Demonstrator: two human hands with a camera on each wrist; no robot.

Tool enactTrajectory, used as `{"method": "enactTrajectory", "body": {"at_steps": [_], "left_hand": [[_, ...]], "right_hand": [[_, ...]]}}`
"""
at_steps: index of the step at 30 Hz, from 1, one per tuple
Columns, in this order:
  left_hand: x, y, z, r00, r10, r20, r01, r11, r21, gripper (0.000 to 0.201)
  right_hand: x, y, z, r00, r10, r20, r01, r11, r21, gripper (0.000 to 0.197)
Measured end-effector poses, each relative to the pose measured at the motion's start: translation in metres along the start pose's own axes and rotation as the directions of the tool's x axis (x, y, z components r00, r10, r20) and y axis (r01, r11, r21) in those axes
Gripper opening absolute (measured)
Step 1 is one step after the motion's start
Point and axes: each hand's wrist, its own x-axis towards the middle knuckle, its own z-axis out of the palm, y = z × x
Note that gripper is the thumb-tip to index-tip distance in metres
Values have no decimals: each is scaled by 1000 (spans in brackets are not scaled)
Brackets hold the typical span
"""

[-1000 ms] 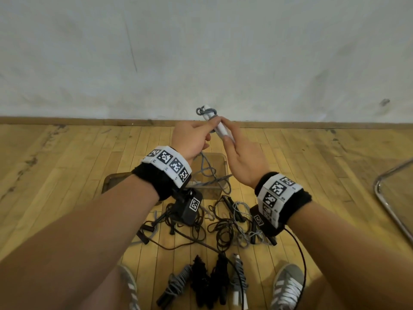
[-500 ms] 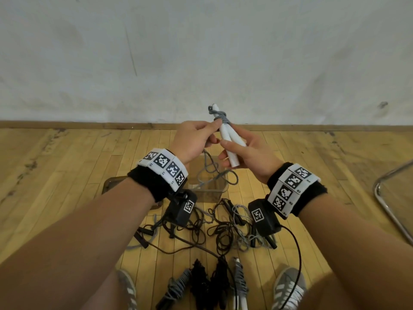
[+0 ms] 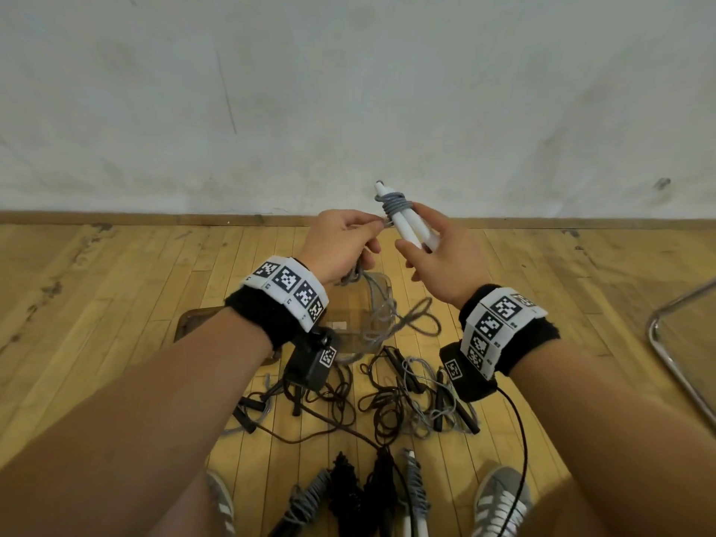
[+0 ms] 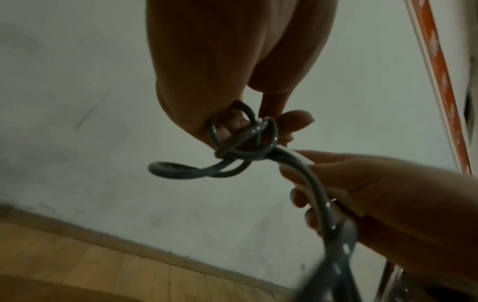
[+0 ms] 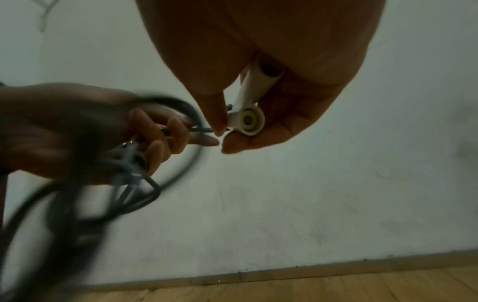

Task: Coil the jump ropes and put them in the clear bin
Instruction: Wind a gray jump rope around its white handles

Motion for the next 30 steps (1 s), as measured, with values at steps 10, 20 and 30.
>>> {"method": "enactTrajectory", "body": {"at_steps": [10,20,30], "left_hand": [[-9,11,13,996,-73,-41,65,982,-175,18],[-4,3,8,988,-114,-105,95,980,-175,47],[1,7,7,998,27,-62,-36,986,-163,27]], "right_hand": [[-5,-3,3,987,-150,-51,115,901,-418,54],[-9,-5,12,964,-233,131,244,967,-69,48],[-12,-24,-2,948,64,312,-225,827,516,33]]}}
